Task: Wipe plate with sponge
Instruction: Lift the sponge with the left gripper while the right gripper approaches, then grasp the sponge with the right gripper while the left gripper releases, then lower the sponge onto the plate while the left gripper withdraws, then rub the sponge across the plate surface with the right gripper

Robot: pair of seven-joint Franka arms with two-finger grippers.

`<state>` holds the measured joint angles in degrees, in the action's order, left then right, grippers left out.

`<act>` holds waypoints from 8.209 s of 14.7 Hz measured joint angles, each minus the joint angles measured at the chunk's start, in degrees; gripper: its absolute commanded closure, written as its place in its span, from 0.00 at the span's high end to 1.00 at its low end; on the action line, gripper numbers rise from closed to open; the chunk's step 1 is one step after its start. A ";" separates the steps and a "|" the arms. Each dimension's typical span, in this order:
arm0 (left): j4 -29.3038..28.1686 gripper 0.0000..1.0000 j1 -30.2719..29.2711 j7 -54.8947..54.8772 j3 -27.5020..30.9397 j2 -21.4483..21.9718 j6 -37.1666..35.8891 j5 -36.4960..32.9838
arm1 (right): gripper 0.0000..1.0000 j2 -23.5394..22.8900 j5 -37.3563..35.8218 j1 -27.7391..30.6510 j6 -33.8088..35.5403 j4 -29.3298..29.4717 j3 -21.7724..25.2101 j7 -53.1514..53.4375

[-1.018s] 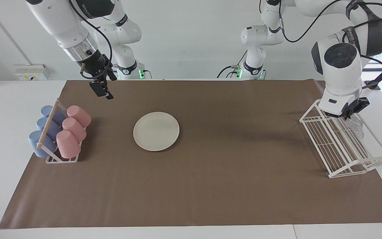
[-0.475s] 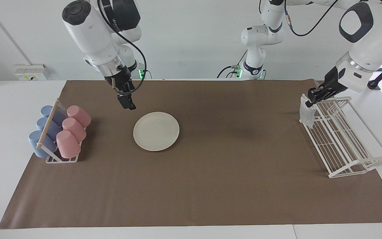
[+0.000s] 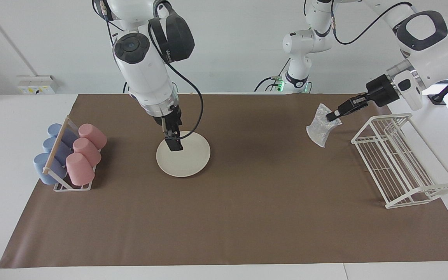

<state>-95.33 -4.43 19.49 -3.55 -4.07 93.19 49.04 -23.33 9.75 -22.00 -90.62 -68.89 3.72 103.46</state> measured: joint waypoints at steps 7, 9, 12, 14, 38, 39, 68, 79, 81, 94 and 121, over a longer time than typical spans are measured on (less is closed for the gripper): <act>-18.01 0.00 2.28 -21.67 -0.72 3.96 1.24 21.47 | 1.00 -0.42 0.03 -3.44 1.35 1.72 0.03 1.49; -22.11 0.00 5.82 -31.10 -0.84 3.20 0.58 25.31 | 1.00 -0.42 0.05 -4.90 1.35 1.72 -0.01 1.49; -23.18 0.00 8.03 -34.52 -0.88 1.72 -0.60 31.16 | 1.00 -0.42 0.06 -6.91 1.33 1.72 -0.01 1.49; -23.78 0.00 8.77 -35.50 -0.90 0.74 -0.72 33.81 | 1.00 -0.42 0.09 -8.32 0.31 1.73 -0.02 2.65; -23.90 0.00 9.83 -36.49 -0.86 -1.08 -1.34 37.91 | 0.07 1.98 0.36 -18.24 -8.89 -4.10 -0.14 7.38; -23.90 0.00 9.83 -36.49 -0.85 -1.08 -1.44 37.91 | 0.00 2.03 0.36 -18.23 -8.89 -4.22 -0.12 7.38; -13.13 1.00 12.98 -9.27 0.14 5.09 8.34 2.25 | 0.00 11.36 1.29 -4.84 -38.93 -52.35 1.01 2.58; -3.88 1.00 12.98 -5.56 0.27 7.81 1.31 -44.62 | 0.00 9.95 0.21 1.34 -39.21 -52.34 1.32 -7.55; -1.34 1.00 12.97 -5.57 0.32 7.81 -1.06 -48.33 | 0.00 9.94 0.14 1.52 -39.43 -52.36 1.31 -7.70; 5.32 1.00 9.18 -6.09 0.84 4.91 -7.35 -47.89 | 0.00 7.70 5.06 -8.49 -56.29 -53.17 0.52 9.09; 4.94 1.00 8.81 -6.45 0.75 4.26 -6.47 -48.59 | 0.00 10.02 4.73 -5.39 -52.38 -54.83 0.56 -2.66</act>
<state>-90.39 4.38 13.05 -2.81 0.19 86.72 0.45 -13.31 14.47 -27.39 -143.01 -123.72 4.28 100.81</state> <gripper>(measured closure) 0.000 0.894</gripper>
